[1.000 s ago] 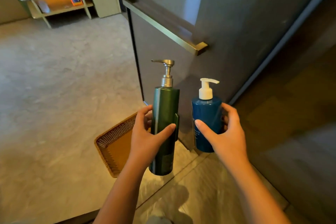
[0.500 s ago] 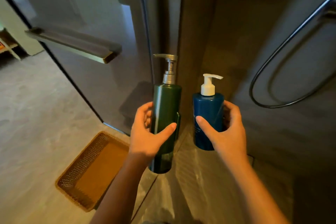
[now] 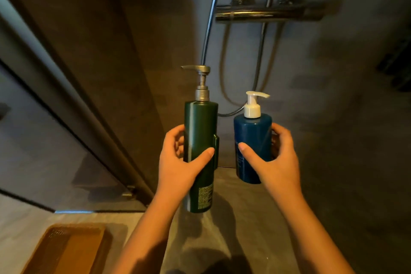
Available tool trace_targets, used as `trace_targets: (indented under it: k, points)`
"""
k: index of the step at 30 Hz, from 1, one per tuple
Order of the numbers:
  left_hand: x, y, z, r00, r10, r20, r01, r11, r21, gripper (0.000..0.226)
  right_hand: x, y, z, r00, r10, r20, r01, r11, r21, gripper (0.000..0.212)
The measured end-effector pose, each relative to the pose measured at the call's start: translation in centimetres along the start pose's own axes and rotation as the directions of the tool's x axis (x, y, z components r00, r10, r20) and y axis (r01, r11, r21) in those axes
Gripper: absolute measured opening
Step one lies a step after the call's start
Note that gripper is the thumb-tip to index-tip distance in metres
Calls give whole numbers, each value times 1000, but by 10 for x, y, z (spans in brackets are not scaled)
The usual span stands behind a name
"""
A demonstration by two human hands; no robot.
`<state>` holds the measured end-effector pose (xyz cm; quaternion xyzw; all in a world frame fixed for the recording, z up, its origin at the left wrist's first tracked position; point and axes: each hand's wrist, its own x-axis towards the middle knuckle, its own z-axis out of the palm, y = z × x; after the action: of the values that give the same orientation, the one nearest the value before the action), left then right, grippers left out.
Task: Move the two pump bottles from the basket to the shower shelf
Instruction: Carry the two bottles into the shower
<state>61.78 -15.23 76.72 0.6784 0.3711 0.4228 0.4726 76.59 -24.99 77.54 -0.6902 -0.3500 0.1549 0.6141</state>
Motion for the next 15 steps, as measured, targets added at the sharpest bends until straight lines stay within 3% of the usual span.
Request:
trace_targets:
  k: [8,15]
  points:
    - [30,17,72,993,40,109,-33,997,-63,62,36,17,-60,992,1,-127,3,1000,27,61]
    - [91,24,119,988,104,112,-95,991,-89,62,110,28,-73,992,-50,-119,54,998,29,60]
